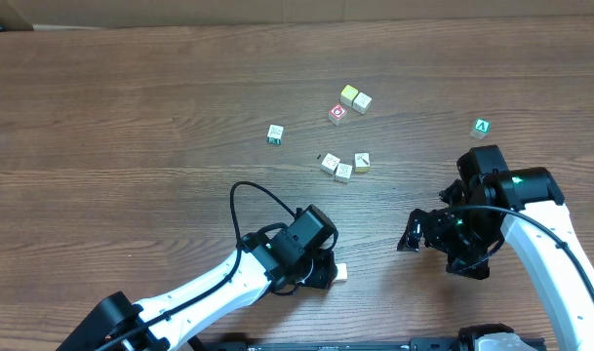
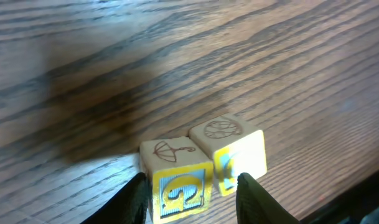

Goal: Flip 5 blocks
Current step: 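Carry it forward, rotate, and place it beside the first block, then reach the left gripper into the white block cluster and grasp one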

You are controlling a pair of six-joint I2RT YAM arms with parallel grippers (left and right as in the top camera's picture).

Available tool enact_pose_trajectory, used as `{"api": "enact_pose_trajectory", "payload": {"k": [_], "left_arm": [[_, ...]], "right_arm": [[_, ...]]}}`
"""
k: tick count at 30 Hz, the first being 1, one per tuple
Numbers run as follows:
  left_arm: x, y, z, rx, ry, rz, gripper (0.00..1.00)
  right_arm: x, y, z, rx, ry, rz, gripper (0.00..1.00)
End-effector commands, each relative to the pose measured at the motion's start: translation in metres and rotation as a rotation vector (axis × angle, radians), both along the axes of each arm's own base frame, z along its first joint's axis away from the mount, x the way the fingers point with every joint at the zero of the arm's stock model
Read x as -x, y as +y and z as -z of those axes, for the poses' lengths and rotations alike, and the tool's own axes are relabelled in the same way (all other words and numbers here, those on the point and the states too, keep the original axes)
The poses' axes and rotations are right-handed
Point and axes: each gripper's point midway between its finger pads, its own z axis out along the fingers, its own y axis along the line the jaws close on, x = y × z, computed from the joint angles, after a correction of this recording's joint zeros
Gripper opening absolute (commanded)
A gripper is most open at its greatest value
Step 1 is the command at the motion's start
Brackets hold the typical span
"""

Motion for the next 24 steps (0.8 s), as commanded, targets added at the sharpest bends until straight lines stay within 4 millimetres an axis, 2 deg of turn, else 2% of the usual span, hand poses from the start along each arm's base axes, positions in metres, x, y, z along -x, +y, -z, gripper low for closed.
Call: {"api": "enact_pose_trajectory", "payload": {"k": [1,9,11,14,16,18,19,21,24], "left_arm": [[0.004,-0.007,-0.006,0.039,0.006,-0.005,0.39],[-0.001,-0.008,-0.007,0.038,-0.010,-0.017,0.39],[-0.006,-0.010,-0.013,0.044,-0.030,-0.021,0.40],[-0.017,-0.015,-0.031,0.057,-0.090,-0.020,0.40],[-0.030,-0.014,-0.049,0.042,-0.156,-0.035,0.45],[-0.046,-0.009,-0.066,0.014,-0.222,-0.069,0.65],[-0.054,-0.008,-0.073,0.008,-0.241,-0.083,0.69],[-0.077,-0.004,-0.093,0.004,-0.293,-0.077,0.70],[-0.105,0.005,-0.105,-0.010,-0.314,-0.103,0.72]], "right_arm": [[-0.005,0.001,-0.005,-0.009,-0.021,-0.001,1.00],[-0.005,0.001,-0.004,-0.008,-0.022,-0.001,1.00],[-0.005,0.001,-0.004,-0.008,-0.022,-0.001,1.00],[-0.005,0.001,-0.004,-0.008,-0.022,-0.001,1.00],[-0.006,0.001,-0.004,-0.009,-0.026,-0.001,1.00],[-0.007,0.001,-0.004,-0.009,-0.029,-0.002,1.00],[-0.008,0.001,-0.004,-0.009,-0.032,-0.002,1.00],[-0.010,0.001,-0.004,-0.011,-0.044,-0.002,1.00],[-0.011,0.001,-0.004,-0.012,-0.048,-0.002,1.00]]}}
